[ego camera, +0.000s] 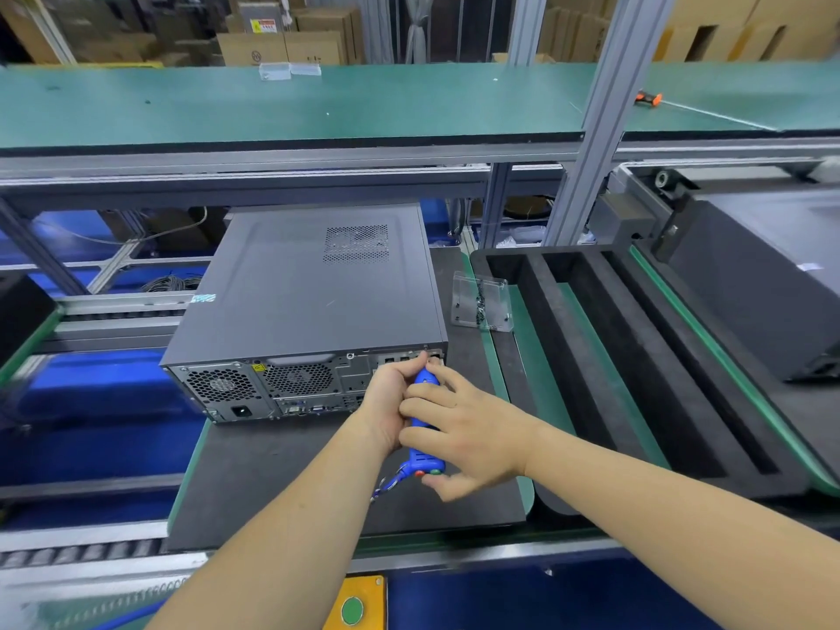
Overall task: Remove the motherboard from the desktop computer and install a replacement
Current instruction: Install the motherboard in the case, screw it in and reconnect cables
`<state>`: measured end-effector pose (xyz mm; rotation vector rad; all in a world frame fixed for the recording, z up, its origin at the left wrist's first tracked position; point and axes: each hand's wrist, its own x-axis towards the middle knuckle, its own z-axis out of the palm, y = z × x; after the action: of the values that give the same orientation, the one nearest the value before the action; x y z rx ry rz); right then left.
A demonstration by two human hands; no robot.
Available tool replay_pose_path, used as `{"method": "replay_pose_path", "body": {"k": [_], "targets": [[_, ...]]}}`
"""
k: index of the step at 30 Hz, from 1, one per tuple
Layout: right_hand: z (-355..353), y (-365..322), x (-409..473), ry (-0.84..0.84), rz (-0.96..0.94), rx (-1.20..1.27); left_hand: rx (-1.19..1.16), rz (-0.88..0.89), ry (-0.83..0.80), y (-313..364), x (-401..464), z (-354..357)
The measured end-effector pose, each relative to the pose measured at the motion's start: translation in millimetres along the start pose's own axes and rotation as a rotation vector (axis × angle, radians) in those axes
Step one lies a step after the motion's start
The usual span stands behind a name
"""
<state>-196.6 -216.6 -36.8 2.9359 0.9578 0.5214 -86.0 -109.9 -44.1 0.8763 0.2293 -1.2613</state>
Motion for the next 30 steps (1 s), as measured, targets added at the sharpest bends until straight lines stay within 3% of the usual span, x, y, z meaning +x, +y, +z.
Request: {"method": "replay_pose_path", "body": {"k": [7, 16, 25, 30], "targets": [[-4, -5, 5, 0.010, 0.021, -0.083, 0.086, 0.037, -0.040, 4, -2, -3], [-8, 0, 6, -0.050, 0.020, 0.095, 0.277, 0.015, 0.018, 4, -4, -8], [-8, -1, 4, -0.083, 0.061, 0.110, 0.349, -0.064, -0.088, 6, -13, -7], [-11, 1, 5, -0.059, 0.054, 0.110, 0.275, -0.055, -0.088, 1, -15, -3]]}}
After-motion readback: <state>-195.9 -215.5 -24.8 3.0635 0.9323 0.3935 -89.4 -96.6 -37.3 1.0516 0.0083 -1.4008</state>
